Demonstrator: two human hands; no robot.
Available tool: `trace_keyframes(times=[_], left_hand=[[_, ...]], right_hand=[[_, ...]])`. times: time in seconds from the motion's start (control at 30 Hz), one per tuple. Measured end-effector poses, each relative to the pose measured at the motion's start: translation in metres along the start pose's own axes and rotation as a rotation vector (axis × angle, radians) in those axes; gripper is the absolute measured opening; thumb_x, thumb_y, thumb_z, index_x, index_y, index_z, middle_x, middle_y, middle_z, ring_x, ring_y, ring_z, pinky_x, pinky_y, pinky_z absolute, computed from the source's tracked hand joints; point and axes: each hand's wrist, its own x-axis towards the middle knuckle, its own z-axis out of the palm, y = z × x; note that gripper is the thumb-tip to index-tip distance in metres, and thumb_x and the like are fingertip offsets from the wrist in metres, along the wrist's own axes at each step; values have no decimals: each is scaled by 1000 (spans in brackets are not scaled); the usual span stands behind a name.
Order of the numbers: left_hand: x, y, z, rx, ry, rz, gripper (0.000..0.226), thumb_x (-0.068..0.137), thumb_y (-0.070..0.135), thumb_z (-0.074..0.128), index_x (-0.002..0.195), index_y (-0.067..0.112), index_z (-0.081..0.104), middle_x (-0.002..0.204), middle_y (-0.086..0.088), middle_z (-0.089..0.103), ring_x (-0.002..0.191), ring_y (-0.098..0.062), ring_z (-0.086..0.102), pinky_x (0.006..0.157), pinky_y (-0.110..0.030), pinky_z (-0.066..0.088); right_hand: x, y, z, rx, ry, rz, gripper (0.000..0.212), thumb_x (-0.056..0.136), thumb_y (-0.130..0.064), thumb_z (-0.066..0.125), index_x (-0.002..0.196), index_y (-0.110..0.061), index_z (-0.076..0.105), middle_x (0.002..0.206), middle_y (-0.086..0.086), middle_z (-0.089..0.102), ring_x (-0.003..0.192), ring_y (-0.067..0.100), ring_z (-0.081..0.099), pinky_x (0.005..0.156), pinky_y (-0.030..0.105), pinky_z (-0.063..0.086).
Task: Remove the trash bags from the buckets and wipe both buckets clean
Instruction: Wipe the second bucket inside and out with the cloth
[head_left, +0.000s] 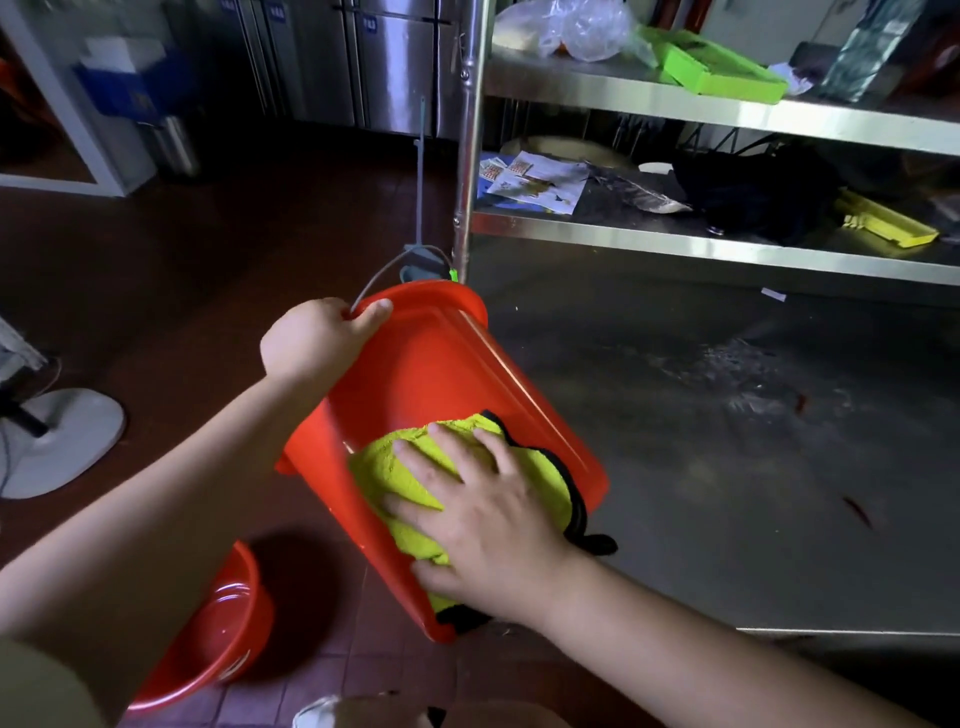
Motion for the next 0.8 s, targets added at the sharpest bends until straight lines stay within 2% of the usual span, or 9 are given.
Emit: trace_keyframes(times=[0.2,0.27,0.33,0.4,0.5,0.63,0.7,0.8], left_hand=[[-11,-31,6,-111,109,-72,59,73,77,46,63,19,56,57,4,55,62,-21,52,54,-30,32],[-15,-40,7,-172,110,-108,58,73,75,48,60,19,53,54,3,54,58,-19,52,52,-29,30],[-18,-45,8,-223,111,-138,57,73,73,50,60,18,54,54,3,55,56,-15,51,52,-29,31],[-19,-47,9,-249,117,-158,56,73,72,50,63,17,57,55,3,57,57,-13,52,54,-29,33],[-18,-47,9,-264,105,-164,55,74,71,51,66,18,60,56,3,58,58,-13,54,52,-27,34],[-14,-35,9,-262,55,-118,47,76,71,53,66,25,59,57,7,58,58,-8,51,53,-28,33],[-12,-34,7,-289,15,-101,46,78,72,49,67,28,58,59,7,58,60,-11,51,58,-31,34],[-16,-44,3,-368,-4,-122,58,79,73,31,71,21,57,65,2,59,67,-20,53,64,-34,34]], right_hand=[[-3,38,-1,250,64,251,60,74,-60,50,132,-44,48,152,-2,33,135,28,33,104,48,34],[-6,57,3,414,72,346,61,76,-58,53,135,-43,46,154,-5,27,136,24,29,110,41,31],[-5,71,8,618,32,442,61,79,-53,59,137,-46,40,156,-11,18,139,17,21,114,41,26],[0,77,11,685,8,515,62,80,-52,60,137,-52,35,155,-15,15,139,14,19,113,42,27],[18,68,7,487,-10,512,68,77,-65,46,140,-55,24,156,-9,14,137,23,19,109,44,29],[55,32,2,128,41,263,67,77,-64,43,140,-48,30,157,3,17,139,35,18,105,55,23],[72,20,3,61,28,151,62,79,-59,47,138,-44,36,157,4,19,141,36,16,105,59,19],[89,26,7,112,12,124,55,83,-56,47,137,-43,40,156,-1,21,141,32,18,106,58,20]])
